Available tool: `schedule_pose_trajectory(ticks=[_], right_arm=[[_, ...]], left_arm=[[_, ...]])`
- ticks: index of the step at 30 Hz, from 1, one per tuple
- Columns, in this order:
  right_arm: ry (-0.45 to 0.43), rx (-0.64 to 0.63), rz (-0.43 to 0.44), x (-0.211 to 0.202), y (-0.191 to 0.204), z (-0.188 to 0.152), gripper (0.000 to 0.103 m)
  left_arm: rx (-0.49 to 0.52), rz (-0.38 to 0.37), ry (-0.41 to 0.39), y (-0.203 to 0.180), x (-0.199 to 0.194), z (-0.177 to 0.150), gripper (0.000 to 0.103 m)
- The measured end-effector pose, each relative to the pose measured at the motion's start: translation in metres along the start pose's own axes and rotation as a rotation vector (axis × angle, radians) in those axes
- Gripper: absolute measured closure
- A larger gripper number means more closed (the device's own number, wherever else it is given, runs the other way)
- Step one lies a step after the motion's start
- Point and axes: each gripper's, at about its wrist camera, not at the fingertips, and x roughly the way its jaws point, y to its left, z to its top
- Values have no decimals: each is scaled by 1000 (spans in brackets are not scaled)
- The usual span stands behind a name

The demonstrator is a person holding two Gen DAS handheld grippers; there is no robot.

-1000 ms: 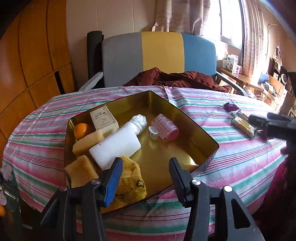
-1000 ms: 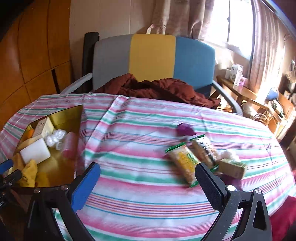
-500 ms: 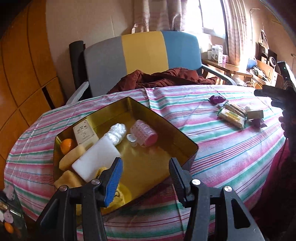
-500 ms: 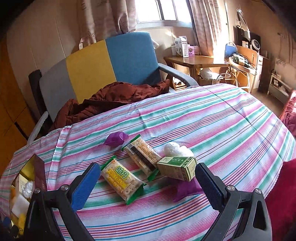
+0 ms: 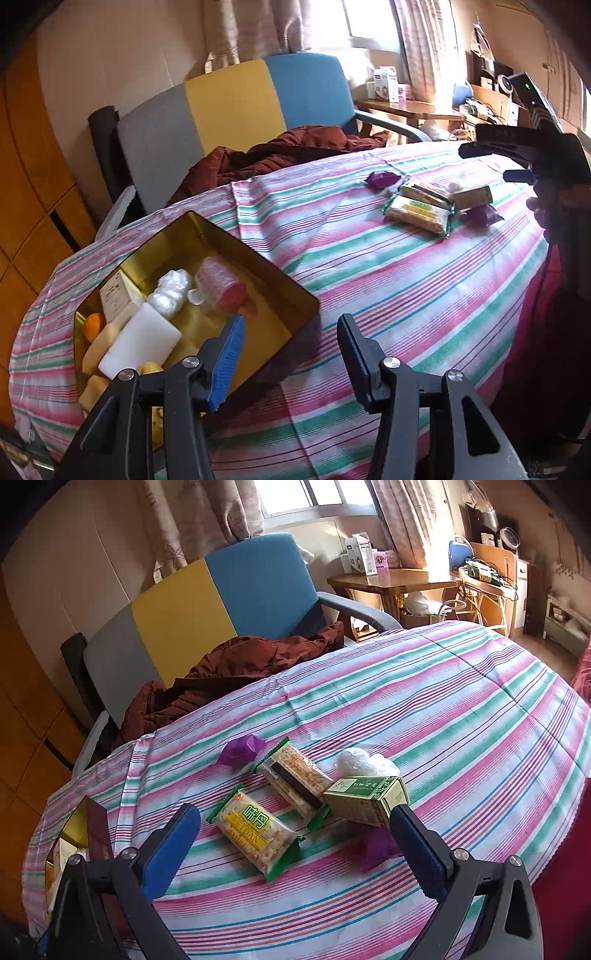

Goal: Organize objects
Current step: 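Reach the left tool to the WEIDAN cracker pack and grasp it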

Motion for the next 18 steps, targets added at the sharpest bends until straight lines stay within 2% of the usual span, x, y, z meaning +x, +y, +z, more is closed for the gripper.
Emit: schedule_pose_trajectory(ticks=[5,9,12,18], right_arm=[[2,45,10,-1,-8,1,0],[-34,108,-11,-8,-21,4,0],[-69,199,-32,-15,-39,6,0],[-56,375,-11,-14,-75,5,0]], left_arm=[[35,-30,7,-17,8,7,51],[56,-53,15,-28,15,12,51],[64,-74,18,-36,21,19,51],[52,-160,28,-53,35,40,51]])
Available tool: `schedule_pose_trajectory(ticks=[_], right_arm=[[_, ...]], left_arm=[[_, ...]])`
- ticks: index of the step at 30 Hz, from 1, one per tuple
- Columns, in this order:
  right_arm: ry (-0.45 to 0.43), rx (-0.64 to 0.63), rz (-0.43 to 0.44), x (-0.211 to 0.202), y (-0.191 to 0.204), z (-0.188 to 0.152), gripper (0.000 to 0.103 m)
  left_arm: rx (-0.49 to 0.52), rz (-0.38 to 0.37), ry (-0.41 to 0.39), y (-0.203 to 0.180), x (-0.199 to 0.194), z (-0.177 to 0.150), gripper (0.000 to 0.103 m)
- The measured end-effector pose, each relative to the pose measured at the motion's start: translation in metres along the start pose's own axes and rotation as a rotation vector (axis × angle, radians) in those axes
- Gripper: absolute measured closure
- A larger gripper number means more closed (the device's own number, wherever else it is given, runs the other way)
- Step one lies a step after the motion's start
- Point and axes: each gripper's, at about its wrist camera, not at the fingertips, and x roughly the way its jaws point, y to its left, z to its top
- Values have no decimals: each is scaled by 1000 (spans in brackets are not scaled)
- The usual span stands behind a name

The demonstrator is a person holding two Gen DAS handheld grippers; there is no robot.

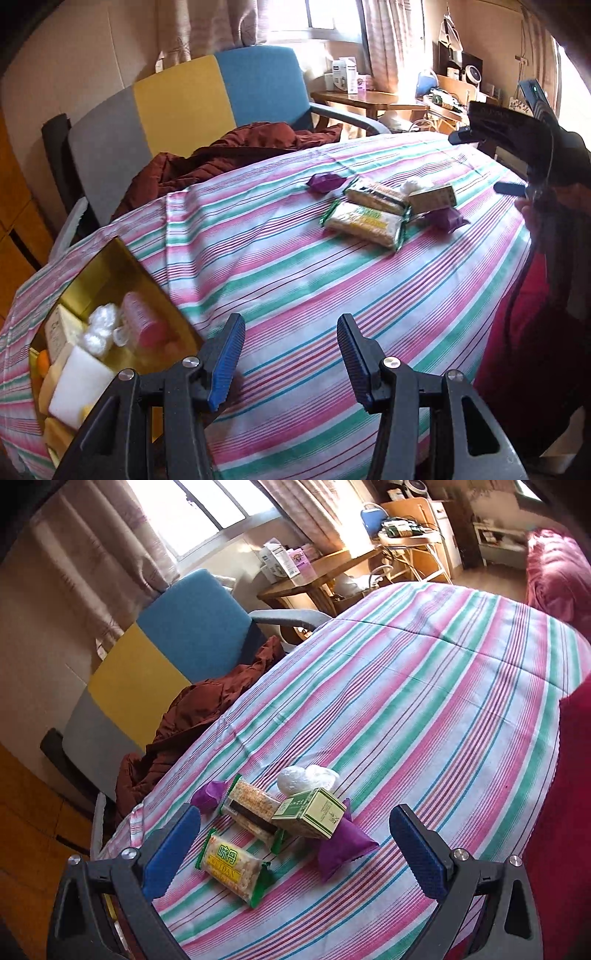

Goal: Organize objects
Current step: 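Reach the left tool to the WEIDAN cracker pack and grasp it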

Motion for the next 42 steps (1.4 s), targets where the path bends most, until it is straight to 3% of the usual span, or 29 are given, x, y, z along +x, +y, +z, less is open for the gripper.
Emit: schedule_pose_trajectory(ticks=[4,12,15,16,20,28,32,35,37,41,42], right_arm=[[18,28,20,4,-4,2,0],[43,78,66,8,-12,3,0],[46,90,80,8,-14,3,0],[45,96,84,8,-15,3,0],[57,115,97,10,-18,3,0],[73,120,108,13,-19,3,0],[83,131,104,16,-21,3,0],[76,144,96,17,-24,4,0],[76,152,91,17,-25,4,0],[81,143,79,19,-24,4,0],[81,140,72,19,-24,4,0]], left_arm=[[-18,-61,35,-10,22,14,51],[-181,-221,151,-13,81,42,50],[-230,-256,174,-17,100,56,44],[-247,-267,179,-18,106,60,36],[-311,-273,200,-23,132,78,22],[-433,-222,252,-30,185,102,16],[-390,-142,226,-40,200,117,14],[-239,-85,228,-57,203,116,15],[-177,-70,202,-59,197,108,23],[-157,-109,172,-44,182,93,40],[-154,-115,173,-40,178,90,41]])
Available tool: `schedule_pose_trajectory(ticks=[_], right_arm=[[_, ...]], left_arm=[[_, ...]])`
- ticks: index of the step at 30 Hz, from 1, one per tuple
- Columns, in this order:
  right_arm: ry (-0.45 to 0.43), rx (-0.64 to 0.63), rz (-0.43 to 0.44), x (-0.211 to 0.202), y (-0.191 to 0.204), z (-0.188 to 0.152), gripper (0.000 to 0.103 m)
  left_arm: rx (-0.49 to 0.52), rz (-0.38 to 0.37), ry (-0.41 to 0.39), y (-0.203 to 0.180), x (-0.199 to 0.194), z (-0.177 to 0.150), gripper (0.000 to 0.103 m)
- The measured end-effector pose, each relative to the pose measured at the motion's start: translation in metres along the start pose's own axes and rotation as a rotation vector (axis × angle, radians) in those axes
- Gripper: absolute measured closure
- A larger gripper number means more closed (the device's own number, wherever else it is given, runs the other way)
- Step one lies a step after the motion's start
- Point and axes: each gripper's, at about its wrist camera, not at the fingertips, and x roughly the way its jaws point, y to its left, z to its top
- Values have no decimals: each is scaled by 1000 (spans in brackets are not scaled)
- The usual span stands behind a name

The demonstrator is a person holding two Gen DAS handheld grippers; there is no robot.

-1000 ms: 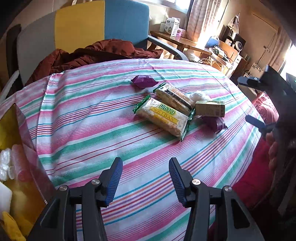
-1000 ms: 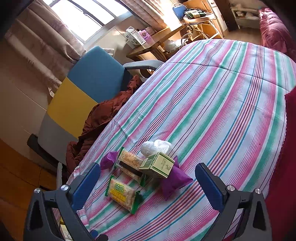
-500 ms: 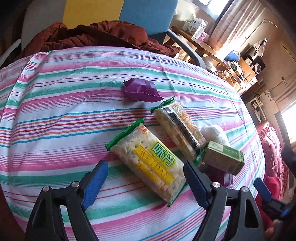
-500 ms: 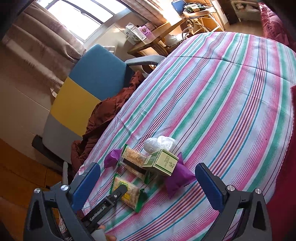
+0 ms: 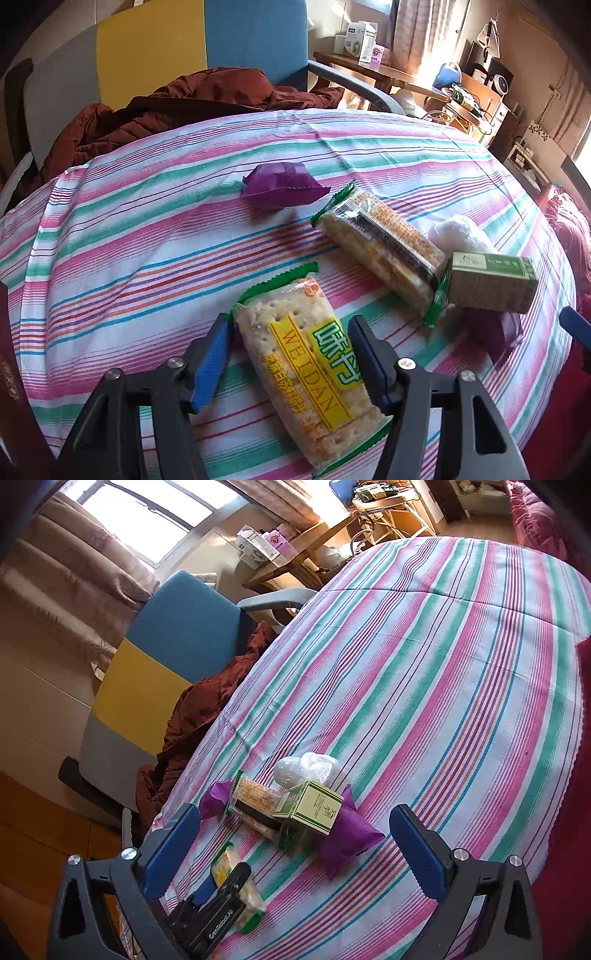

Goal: Organize objects
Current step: 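Reach the left tool to the WEIDAN cracker pack and grasp it, then grasp the green oil box with the right tool while left tool holds crackers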

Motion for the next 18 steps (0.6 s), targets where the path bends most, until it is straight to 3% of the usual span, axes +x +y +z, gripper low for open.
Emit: schedule_pose_trajectory(ticks=[8,14,18], right_arm=[[9,-48,-67,4,7,-4,0],[29,-83,-122,12,10,-8,0],[38,-94,-160,15,11,-10,0]], left_arm=[[32,-16,-24,19,-35,-50,41],[47,-22,-102,24,-55,-85,42],[81,5,-149,24,-56,-95,48]])
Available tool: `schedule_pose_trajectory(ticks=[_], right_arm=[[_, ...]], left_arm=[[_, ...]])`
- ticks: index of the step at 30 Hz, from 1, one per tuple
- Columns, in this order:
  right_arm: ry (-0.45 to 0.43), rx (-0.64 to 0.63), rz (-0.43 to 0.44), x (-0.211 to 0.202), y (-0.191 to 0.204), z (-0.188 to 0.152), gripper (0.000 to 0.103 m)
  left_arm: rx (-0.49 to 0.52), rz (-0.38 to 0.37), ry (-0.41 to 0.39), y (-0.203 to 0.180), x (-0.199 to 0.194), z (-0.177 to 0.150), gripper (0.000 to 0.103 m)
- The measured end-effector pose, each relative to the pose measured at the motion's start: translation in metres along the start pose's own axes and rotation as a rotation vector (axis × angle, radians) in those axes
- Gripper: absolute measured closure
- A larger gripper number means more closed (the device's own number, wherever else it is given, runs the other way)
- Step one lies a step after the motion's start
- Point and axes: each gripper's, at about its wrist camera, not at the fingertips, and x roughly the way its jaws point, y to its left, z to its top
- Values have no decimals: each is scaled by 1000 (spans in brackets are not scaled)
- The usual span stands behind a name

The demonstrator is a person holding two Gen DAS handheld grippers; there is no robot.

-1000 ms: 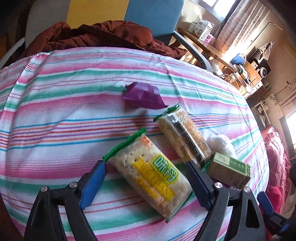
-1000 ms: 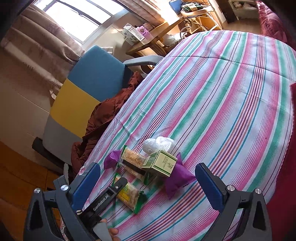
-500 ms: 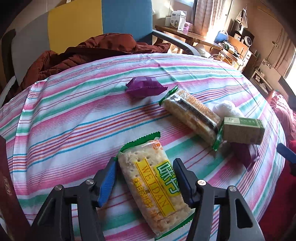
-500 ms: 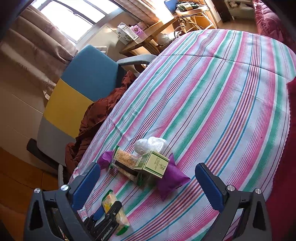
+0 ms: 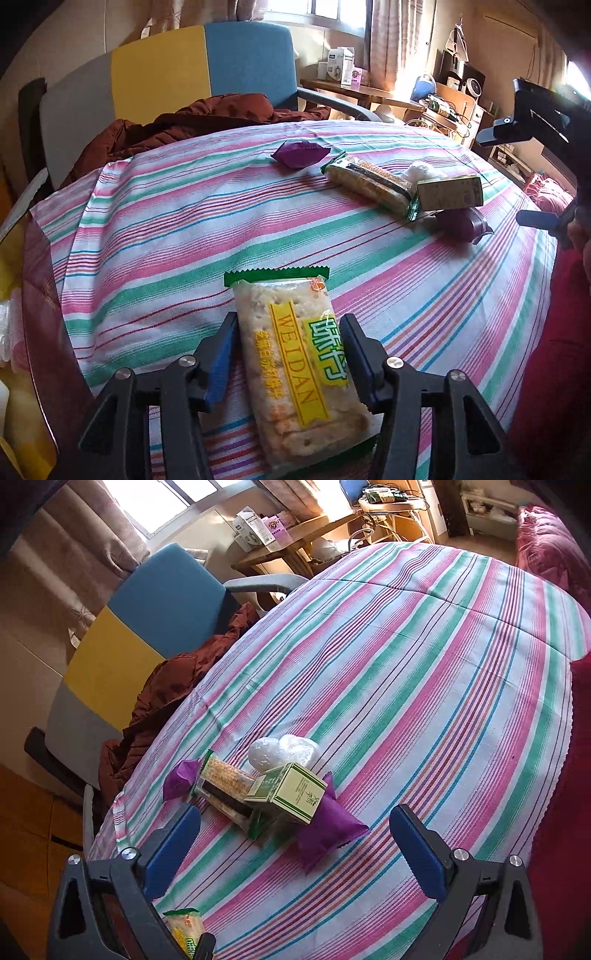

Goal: Organize objects
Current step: 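Grasp the green oil box with the right tool while left tool holds crackers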

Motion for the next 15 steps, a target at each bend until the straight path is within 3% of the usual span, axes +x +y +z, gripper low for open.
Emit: schedule_pose_trajectory(ticks=[6,11,15], right_arm=[[14,-112,-95,5,17,-4,0],[76,-380,-271,26,48,1,0],[97,-511,-305,46,58,11,0]], left_arm=[[-31,-27,-11,6,-2,-2,52],[-38,-43,-21,8,-3,-4,52],[-49,-56,-26,10,-3,-5,52]])
